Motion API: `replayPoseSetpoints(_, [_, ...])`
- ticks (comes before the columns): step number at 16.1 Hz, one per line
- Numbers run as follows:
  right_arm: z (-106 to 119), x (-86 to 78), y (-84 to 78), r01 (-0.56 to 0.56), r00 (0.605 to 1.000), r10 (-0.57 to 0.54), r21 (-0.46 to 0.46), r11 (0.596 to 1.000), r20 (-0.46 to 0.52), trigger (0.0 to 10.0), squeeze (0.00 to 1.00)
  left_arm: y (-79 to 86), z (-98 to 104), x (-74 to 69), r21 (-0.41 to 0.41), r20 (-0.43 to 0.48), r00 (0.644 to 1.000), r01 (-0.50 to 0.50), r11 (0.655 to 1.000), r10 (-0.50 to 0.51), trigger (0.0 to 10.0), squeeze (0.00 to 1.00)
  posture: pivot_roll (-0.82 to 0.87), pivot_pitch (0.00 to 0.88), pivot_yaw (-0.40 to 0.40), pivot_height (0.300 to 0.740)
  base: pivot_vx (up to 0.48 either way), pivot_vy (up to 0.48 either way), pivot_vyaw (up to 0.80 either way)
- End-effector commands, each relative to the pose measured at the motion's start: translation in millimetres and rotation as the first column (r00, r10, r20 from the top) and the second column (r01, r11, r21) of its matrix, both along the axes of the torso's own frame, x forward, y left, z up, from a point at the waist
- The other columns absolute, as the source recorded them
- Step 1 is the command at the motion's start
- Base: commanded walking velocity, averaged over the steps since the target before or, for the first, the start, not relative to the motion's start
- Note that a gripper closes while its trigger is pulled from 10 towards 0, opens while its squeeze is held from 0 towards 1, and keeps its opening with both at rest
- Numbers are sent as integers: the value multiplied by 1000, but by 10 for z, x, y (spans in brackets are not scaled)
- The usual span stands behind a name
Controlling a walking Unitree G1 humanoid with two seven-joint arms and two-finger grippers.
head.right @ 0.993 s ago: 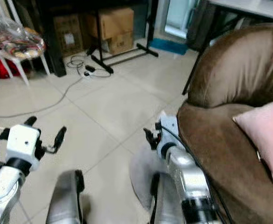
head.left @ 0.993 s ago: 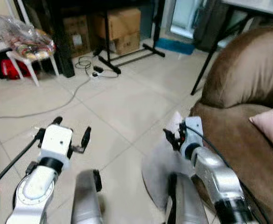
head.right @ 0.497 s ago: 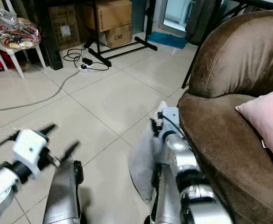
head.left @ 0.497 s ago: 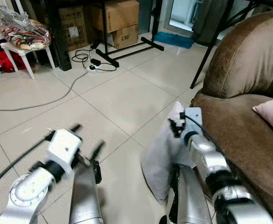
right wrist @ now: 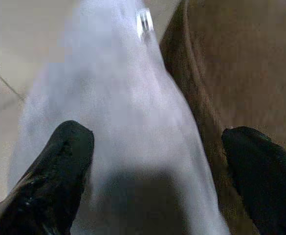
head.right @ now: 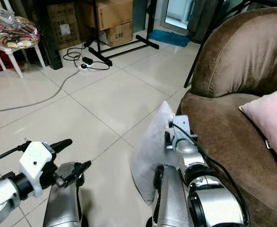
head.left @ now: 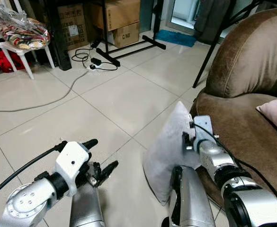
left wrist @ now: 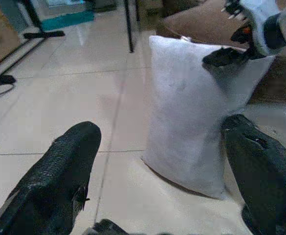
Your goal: Move the pillow to the sofa from floor
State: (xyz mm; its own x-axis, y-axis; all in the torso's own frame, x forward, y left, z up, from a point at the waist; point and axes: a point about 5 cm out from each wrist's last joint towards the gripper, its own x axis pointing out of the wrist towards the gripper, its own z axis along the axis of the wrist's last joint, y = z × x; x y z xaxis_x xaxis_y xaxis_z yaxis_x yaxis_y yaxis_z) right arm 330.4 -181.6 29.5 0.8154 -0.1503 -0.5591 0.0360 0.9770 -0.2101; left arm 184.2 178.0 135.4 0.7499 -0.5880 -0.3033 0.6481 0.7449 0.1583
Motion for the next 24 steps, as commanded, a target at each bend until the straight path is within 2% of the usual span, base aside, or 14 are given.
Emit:
replayPoseSetpoints(1, [-9,-11,-64,31,999,-32,-11,999,-17,10000,0,4,49,-28,6,0,1000,16,1000,-16,10000,251,168,49,-36,431,0,0,0])
replayPoseSetpoints(2, [-63,-65,-150,80,995,-83,-57,995,-55,10000,0,39,72,-79,20,-27,999,36,999,-36,10000,251,181,73,-25,431,0,0,0])
replayPoseSetpoints(4, [-93,-97,-189,110,990,-115,-68,992,-77,10000,0,63,94,-113,28,-44,998,50,998,-48,10000,251,191,83,-20,431,0,0,0])
replayPoseSetpoints(6, [-172,-164,-186,117,984,-121,-43,992,-132,10000,0,85,131,-152,35,-59,997,61,998,-59,10000,251,212,93,-14,431,0,0,0])
replayPoseSetpoints(7, [-220,-200,-151,107,981,-106,-3,994,-161,7608,0,94,145,-175,37,-70,995,67,997,-64,10000,247,220,96,-16,431,0,0,0])
replayPoseSetpoints(8, [-236,-208,-119,99,982,-94,22,995,-164,2353,0,102,158,-200,35,-83,994,72,997,-69,10000,247,226,95,-16,431,0,0,0])
replayPoseSetpoints(9, [-239,-207,-104,107,982,-98,47,993,-162,0,0,104,162,-209,35,-89,993,75,997,-71,10000,247,229,91,-17,431,0,0,0])
replayPoseSetpoints(10, [-244,-207,-77,125,981,-109,93,988,-162,0,0,108,165,-221,33,-98,992,77,996,-74,10000,251,233,85,-19,431,0,0,0])
replayPoseSetpoints(14, [-214,-165,1,108,985,-88,132,985,-148,0,0,115,153,-195,33,-108,991,79,996,-75,10000,247,233,62,-24,431,0,0,0])
replayPoseSetpoints(24, [-197,-140,70,88,988,-66,158,984,-139,0,0,126,137,-108,25,-121,988,97,995,-93,10000,247,221,22,-13,431,0,0,0])
